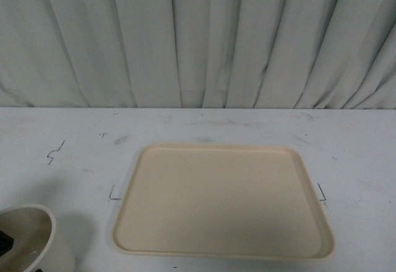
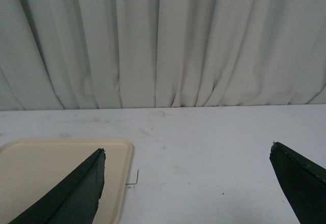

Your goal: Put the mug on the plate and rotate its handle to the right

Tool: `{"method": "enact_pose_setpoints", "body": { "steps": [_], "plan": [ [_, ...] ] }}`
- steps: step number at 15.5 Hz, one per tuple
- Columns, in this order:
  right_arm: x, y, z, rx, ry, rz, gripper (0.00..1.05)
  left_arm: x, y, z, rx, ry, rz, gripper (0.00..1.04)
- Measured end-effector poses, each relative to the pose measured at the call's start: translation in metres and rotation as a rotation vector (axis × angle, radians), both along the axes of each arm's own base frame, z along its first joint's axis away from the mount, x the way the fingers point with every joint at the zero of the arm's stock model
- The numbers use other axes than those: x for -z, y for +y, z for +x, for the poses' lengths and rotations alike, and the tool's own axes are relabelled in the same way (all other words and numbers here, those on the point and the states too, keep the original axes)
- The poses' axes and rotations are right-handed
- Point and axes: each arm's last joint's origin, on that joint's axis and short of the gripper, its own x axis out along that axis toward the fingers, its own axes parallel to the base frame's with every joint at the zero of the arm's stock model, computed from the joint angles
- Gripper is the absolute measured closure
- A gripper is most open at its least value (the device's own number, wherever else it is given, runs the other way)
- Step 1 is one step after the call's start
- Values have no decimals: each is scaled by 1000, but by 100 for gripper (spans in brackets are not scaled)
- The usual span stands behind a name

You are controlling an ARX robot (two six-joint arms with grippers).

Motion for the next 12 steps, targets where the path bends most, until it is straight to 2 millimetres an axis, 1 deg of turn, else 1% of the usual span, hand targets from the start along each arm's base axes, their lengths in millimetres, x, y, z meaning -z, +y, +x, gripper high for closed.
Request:
{"method": "enact_pose_setpoints", "body": {
  "steps": [1, 2, 7, 9, 10, 11, 12],
  "plan": [
    [0, 0, 0, 0, 0, 0, 6, 4, 0, 2, 3, 4, 8, 7],
    [0, 0, 0, 0, 0, 0, 6, 6, -1, 3, 7, 23, 19, 16],
    [0, 0, 0, 0, 0, 0, 6, 5, -7, 1, 44, 49, 15, 72],
    [0, 0, 0, 0, 0, 0, 6, -6, -10, -3, 57, 25, 19, 96],
    [0, 0, 0, 0, 0, 0, 6, -14, -13, -7, 71, 22, 21, 102],
    [0, 0, 0, 0, 0, 0, 6, -22, -17, -8, 90, 13, 24, 102],
    [0, 0, 0, 0, 0, 0, 6, -34, -25, -4, 122, -26, 25, 102]
  ]
}}
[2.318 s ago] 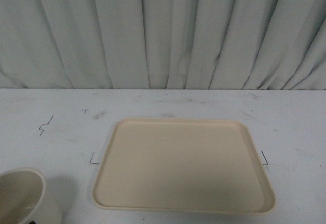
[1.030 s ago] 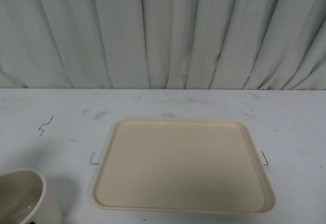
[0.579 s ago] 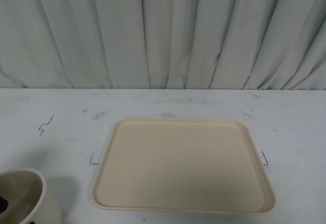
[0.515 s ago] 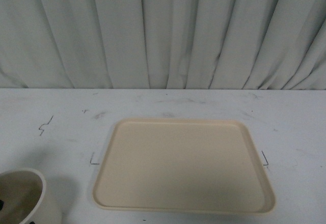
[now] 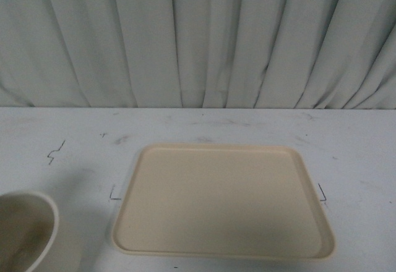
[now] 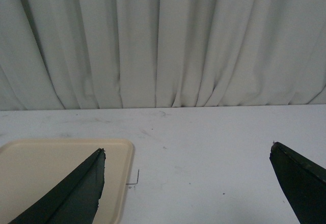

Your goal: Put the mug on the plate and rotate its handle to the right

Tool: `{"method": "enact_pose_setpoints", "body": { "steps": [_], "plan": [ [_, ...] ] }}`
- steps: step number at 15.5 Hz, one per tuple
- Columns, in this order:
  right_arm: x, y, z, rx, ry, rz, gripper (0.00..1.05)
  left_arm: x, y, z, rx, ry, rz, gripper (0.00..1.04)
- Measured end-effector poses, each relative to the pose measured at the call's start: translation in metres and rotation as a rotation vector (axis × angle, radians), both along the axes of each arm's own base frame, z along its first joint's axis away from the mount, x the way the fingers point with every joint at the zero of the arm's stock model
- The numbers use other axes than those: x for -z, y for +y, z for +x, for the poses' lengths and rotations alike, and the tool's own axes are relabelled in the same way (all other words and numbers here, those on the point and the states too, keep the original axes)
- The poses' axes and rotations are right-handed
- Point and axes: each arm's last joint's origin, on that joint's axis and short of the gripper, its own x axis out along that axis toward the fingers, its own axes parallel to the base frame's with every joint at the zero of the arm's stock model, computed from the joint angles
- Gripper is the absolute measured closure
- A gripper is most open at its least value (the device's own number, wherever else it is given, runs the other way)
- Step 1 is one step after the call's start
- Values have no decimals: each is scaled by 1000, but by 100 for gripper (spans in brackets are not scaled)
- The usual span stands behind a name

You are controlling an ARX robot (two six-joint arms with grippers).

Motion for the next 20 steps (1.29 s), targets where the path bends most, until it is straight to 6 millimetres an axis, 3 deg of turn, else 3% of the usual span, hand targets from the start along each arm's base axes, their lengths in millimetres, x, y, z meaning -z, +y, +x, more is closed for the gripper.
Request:
{"method": "enact_pose_setpoints", "body": {
  "steps": [3, 5, 9, 11, 16, 19, 20],
  "plan": [
    [0, 0, 0, 0, 0, 0, 6, -42, -42, 21, 158, -143, -20, 102],
    [0, 0, 0, 0, 0, 0, 6, -50, -76, 35, 256, -181, -32, 102],
    [0, 0, 0, 0, 0, 0, 6, -39, -149, 69, 375, -160, -42, 102],
    [0, 0, 0, 0, 0, 0, 6, -18, -181, 91, 410, -98, -16, 102],
    [0, 0, 0, 0, 0, 0, 6, 7, -193, 126, 382, -41, 47, 102],
    [0, 0, 0, 0, 0, 0, 6, 15, -197, 135, 392, -12, 57, 102],
    [0, 0, 0, 0, 0, 0, 6, 16, -197, 134, 398, -4, 60, 93]
  ]
}}
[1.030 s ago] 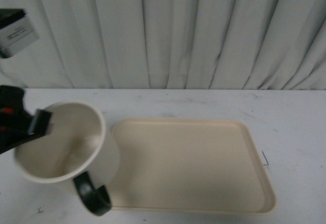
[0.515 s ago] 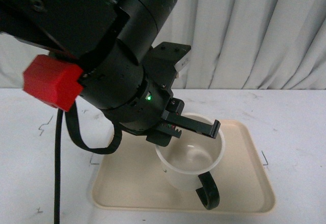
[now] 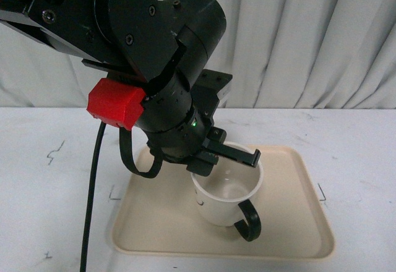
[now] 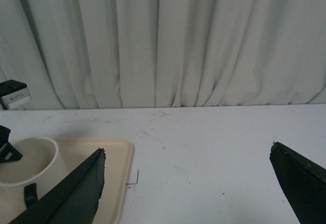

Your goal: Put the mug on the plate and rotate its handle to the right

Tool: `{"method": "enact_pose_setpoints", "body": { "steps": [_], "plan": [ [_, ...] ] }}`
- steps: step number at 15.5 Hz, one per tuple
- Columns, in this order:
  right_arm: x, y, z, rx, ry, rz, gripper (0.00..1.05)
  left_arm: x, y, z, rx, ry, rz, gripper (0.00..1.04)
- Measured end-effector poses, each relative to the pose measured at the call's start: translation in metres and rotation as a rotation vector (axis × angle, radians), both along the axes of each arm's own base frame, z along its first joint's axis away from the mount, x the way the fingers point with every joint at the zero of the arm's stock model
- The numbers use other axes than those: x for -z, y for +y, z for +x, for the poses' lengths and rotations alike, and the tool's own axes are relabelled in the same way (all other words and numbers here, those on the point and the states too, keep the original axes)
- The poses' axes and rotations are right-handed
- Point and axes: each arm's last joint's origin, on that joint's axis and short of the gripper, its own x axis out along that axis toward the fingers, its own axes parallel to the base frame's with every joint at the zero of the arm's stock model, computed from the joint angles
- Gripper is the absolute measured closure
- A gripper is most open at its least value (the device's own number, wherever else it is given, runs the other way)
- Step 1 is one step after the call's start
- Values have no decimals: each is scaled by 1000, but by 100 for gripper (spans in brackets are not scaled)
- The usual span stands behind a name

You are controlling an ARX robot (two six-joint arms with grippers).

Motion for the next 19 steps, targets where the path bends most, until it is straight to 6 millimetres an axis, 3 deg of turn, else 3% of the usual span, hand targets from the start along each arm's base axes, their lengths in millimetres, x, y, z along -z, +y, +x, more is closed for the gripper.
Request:
{"method": "enact_pose_setpoints", "body": {
  "steps": [2, 4, 6, 8, 9, 10, 11, 13, 14, 16, 17, 19],
  "plan": [
    [0, 0, 0, 0, 0, 0, 6, -3, 0, -1, 13, 8, -19, 66],
    [0, 0, 0, 0, 0, 0, 6, -20, 7, -8, 13, -16, -45, 48],
    [0, 0, 0, 0, 0, 0, 6, -52, 24, -23, 10, -92, -112, 30],
    [0, 0, 0, 0, 0, 0, 6, -99, 55, -49, -24, -306, -200, 10],
    [0, 0, 0, 0, 0, 0, 6, -123, 67, -63, -35, -392, -221, 5],
    [0, 0, 0, 0, 0, 0, 6, -138, 70, -67, -41, -455, -245, 8],
    [0, 0, 0, 0, 0, 0, 6, -139, 66, -66, -118, -679, -270, 15],
    [0, 0, 0, 2, 1, 0, 6, -81, 97, -92, -336, -832, -191, 38],
    [0, 0, 0, 2, 0, 0, 6, -71, 117, -105, -387, -887, -200, 49],
    [0, 0, 0, 0, 0, 0, 6, -91, 144, -132, -424, -1062, -287, 74],
    [0, 0, 0, 0, 0, 0, 6, -80, 153, -146, -408, -1040, -283, 89],
    [0, 0, 0, 1, 0, 0, 6, -55, 164, -161, -401, -958, -249, 103]
  ]
}}
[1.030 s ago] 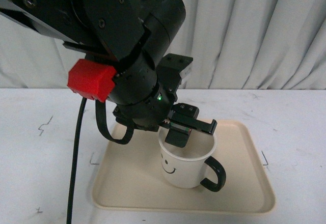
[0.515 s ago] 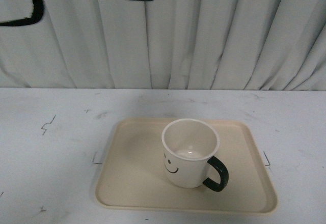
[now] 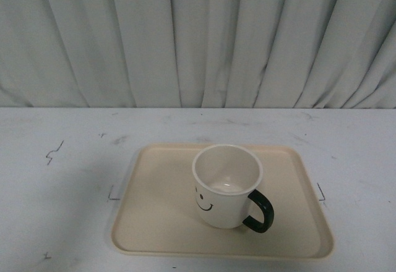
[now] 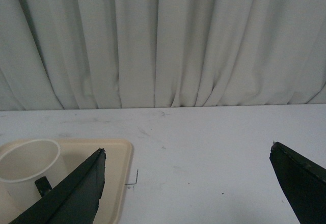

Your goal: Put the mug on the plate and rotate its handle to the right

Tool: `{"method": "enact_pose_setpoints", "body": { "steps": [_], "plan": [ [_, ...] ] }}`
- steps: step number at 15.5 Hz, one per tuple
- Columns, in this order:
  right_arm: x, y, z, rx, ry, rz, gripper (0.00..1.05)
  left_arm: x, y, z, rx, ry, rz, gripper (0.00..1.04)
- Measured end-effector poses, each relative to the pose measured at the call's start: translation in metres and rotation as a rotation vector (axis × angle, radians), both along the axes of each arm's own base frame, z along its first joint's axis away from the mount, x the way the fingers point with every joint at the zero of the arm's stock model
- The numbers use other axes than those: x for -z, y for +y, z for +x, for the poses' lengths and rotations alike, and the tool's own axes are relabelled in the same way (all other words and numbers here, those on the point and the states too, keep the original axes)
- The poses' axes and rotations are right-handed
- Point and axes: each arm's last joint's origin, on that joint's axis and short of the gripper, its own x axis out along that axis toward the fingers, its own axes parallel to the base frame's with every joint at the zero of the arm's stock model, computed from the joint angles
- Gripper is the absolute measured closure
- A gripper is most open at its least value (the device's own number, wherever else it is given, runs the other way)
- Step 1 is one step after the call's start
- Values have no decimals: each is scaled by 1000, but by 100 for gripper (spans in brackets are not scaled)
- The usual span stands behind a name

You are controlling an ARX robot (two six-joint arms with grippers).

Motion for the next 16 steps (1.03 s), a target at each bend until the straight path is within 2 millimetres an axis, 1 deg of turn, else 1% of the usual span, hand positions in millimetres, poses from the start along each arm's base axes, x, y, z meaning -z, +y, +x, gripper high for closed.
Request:
{"method": "enact_pose_setpoints", "body": {
  "steps": [2, 3, 5, 7, 8, 10, 11, 14, 16],
  "plan": [
    [0, 0, 0, 0, 0, 0, 6, -4, 11, -15, -15, -57, -12, 103],
    [0, 0, 0, 0, 0, 0, 6, -2, 14, -21, -11, -60, -12, 103],
    [0, 0, 0, 0, 0, 0, 6, 9, 20, -34, -1, -25, -8, 103],
    [0, 0, 0, 0, 0, 0, 6, 10, 27, -47, -5, -44, -11, 103],
    [0, 0, 0, 0, -1, 0, 6, 14, 35, -53, -2, -36, -11, 103],
    [0, 0, 0, -1, 0, 0, 6, 21, 37, -59, -9, -52, -11, 103],
    [0, 0, 0, 0, 0, 0, 6, 26, 36, -62, -6, -16, -11, 103],
    [0, 0, 0, 0, 0, 0, 6, 21, 36, -69, -4, -54, -11, 103],
    [0, 0, 0, 0, 0, 0, 6, 20, 36, -73, -5, -49, -11, 103]
  ]
}}
